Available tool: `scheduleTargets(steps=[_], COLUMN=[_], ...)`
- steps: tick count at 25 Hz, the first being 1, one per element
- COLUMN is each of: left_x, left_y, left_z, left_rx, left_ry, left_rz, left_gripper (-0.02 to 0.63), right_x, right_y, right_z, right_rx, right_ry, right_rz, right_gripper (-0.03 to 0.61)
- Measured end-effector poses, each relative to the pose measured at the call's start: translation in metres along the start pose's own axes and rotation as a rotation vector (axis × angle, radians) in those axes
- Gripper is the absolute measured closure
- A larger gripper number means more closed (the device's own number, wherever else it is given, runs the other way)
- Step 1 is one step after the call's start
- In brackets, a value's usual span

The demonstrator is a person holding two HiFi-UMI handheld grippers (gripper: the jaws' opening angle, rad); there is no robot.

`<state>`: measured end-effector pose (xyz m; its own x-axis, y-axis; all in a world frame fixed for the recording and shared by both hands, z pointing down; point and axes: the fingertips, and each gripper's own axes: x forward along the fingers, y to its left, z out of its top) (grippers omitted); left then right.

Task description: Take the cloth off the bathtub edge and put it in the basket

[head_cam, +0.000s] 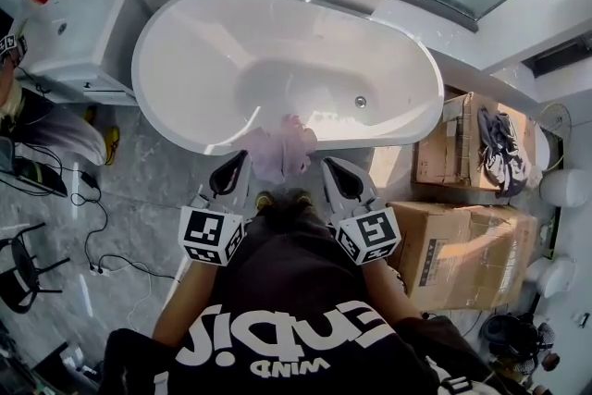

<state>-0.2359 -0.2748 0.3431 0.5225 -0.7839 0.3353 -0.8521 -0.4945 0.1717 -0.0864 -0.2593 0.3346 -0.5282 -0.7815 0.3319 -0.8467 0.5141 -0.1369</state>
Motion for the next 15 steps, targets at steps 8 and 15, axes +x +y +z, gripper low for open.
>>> scheduleTargets(steps=[8,15], left_x=[0.018,0.028], left_y=[-0.006,-0.008], left_z=[0.010,0.011], left_rx=[-0.004,-0.005], left_ry=[-0.014,-0.021], left_rz=[0.019,0.028], left_gripper=[0.617,0.615], right_x=[0.010,0.015], right_y=[-0.019,-0.030], right_z=[0.015,0.015], right_rx=[-0.013,-0.005], right_ry=[-0.028,-0.039], right_rz=[0.022,0.044], right_gripper=[0.569,0.569])
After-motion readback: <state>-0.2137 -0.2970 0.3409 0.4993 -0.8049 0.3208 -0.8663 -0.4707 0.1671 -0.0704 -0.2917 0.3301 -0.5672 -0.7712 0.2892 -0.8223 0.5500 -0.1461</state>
